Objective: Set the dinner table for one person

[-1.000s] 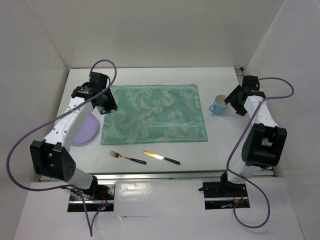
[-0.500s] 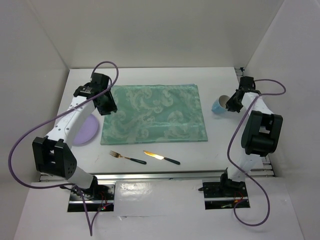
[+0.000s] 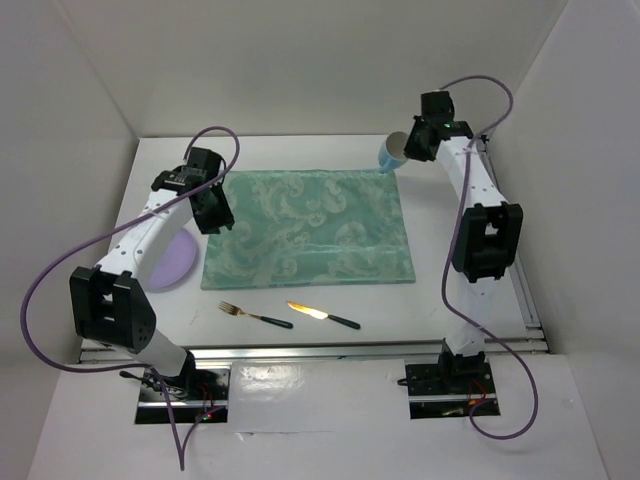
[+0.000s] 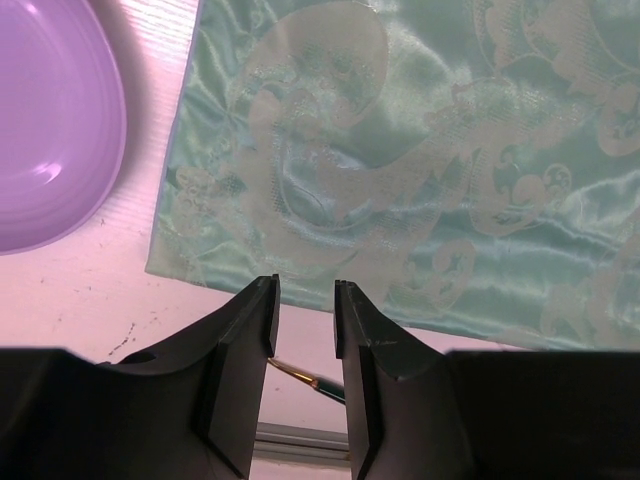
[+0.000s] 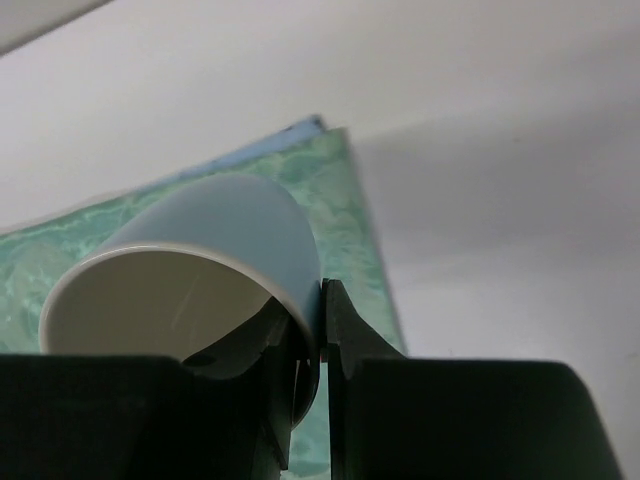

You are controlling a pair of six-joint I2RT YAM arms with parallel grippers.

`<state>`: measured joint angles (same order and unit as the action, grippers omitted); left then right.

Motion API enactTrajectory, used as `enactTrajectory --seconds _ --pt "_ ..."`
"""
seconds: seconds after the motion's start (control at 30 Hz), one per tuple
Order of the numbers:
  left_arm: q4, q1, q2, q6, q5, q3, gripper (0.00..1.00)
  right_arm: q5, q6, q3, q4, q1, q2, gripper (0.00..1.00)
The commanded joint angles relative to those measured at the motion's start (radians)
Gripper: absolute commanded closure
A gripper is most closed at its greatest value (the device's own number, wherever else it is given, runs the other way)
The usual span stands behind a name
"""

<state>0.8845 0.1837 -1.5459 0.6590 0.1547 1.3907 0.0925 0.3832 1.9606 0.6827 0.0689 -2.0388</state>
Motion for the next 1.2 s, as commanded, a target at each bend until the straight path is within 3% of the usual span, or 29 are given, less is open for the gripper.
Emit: enactTrajectory --seconds 0.0,0.17,0.5,0.77,0.93,1.03,1.07,1.1,1.17 --pt "0.021 -0.013 0.026 0.01 0.032 0.024 0.54 0.025 0.003 0.125 0.083 0.038 -0.09 1.0" --pt "-0.012 -0.076 0.107 0.034 0.007 -0.062 0.52 0.064 0.039 0.213 0.115 0.072 -0.17 1.0" --pt "0.001 -0.161 0.118 -0.002 -0.012 -0.102 0.52 0.125 0.048 0.314 0.175 0.104 -0.265 1.0" --pt "0.021 -0.268 0.121 0.017 -0.029 -0.14 0.33 0.099 0.039 0.336 0.166 0.095 -0.319 0.94" --pt "0.042 -0.343 0.151 0.027 -0.038 -0.15 0.31 0.078 0.039 0.336 0.156 0.095 -0.328 0.93" --pt "0.042 -0.395 0.173 0.037 -0.062 -0.159 0.31 0.059 0.039 0.336 0.146 0.095 -0.328 0.76" --pt "0.042 -0.411 0.173 0.037 -0.072 -0.171 0.31 0.059 0.03 0.336 0.146 0.095 -0.328 0.65" --pt "0.042 -0.426 0.173 0.037 -0.081 -0.171 0.31 0.049 0.029 0.336 0.137 0.095 -0.328 0.45" --pt "0.051 -0.47 0.173 0.037 -0.09 -0.194 0.3 0.049 0.029 0.336 0.136 0.095 -0.319 0.31"
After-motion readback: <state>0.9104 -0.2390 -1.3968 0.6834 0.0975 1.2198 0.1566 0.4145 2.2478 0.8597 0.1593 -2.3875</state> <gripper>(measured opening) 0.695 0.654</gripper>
